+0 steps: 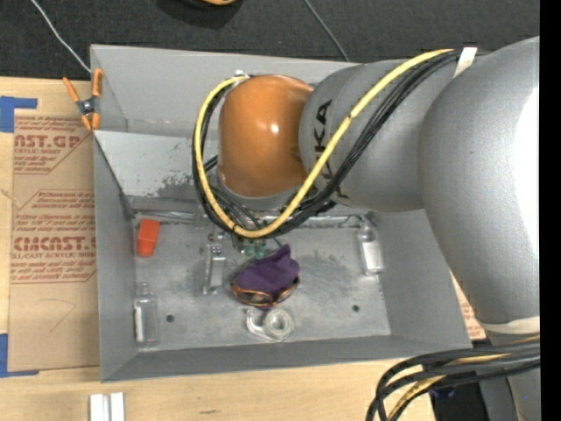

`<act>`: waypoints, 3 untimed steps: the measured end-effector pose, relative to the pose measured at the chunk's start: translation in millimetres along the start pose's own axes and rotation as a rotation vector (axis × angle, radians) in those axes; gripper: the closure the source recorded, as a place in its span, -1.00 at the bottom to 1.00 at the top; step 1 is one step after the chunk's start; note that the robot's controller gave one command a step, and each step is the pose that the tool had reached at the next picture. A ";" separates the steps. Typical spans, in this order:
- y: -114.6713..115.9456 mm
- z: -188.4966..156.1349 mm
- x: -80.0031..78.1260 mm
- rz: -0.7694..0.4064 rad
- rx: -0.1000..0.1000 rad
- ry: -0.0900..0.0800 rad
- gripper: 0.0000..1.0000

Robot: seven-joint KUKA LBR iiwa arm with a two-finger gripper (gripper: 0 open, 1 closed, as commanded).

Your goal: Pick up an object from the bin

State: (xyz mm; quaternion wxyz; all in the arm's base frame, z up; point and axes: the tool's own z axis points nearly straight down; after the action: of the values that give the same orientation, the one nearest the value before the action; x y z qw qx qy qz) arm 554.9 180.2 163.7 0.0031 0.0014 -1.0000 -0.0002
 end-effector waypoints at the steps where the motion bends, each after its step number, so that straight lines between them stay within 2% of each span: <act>1: -1.2 -4.9 -1.9 0.002 -0.001 -0.007 -1.00; 2: -88.0 95.0 4.8 -0.361 0.001 0.003 -1.00; 3: -121.7 44.6 6.3 -0.301 -0.002 -0.009 -1.00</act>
Offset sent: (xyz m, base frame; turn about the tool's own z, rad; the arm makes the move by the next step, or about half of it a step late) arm -0.0046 -0.0864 -0.0937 -0.3655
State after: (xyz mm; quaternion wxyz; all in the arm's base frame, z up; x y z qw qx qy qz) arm 548.6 58.5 119.0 -0.0015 0.1513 -0.9885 -0.0015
